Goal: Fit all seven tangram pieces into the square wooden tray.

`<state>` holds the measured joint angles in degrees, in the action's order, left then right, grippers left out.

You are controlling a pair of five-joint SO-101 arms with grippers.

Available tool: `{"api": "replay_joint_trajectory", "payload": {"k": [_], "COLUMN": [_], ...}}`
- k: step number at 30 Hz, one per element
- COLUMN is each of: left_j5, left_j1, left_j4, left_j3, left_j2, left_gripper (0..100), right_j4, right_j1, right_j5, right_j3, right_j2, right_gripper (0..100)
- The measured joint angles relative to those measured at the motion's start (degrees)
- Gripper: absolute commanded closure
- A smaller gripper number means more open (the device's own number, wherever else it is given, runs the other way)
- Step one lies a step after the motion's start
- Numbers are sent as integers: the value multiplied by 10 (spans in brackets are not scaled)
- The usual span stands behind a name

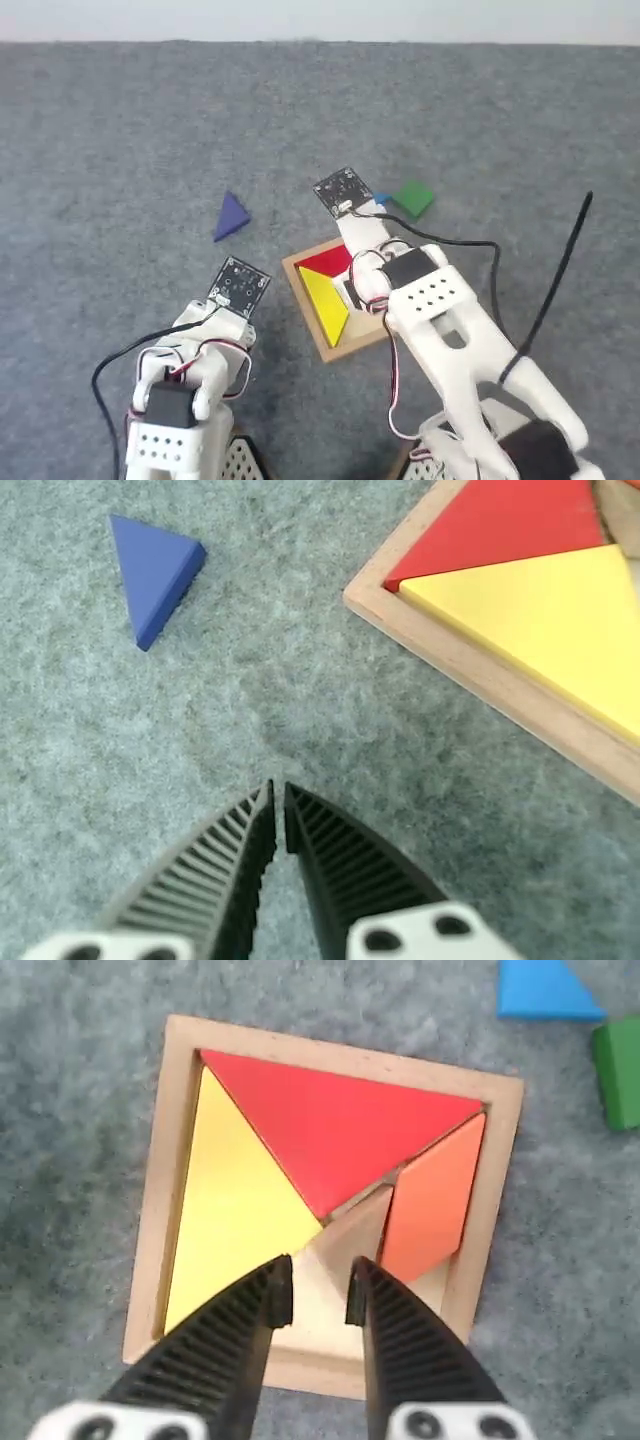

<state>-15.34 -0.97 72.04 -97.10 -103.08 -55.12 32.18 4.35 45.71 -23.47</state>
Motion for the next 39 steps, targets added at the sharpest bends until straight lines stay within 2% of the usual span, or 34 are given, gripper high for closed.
{"api": "replay_joint_trajectory", "payload": {"k": [16,24,32,39], "left_j5": [0,0,0,0], "left_j1": [0,0,0,0], "left_j4": [0,0,0,0], "left_j3": [0,0,0,0], "left_j2": [0,0,0,0], "left_gripper": [980,980,980,980], "right_j4": [2,2,5,30], "right_j1": [0,-5,-76,-91], "right_j5": [19,19,18,19], "right_j3": [-62,-76,-86,-82], "right_j2": [184,197,201,183], "right_gripper": [909,909,909,909]}}
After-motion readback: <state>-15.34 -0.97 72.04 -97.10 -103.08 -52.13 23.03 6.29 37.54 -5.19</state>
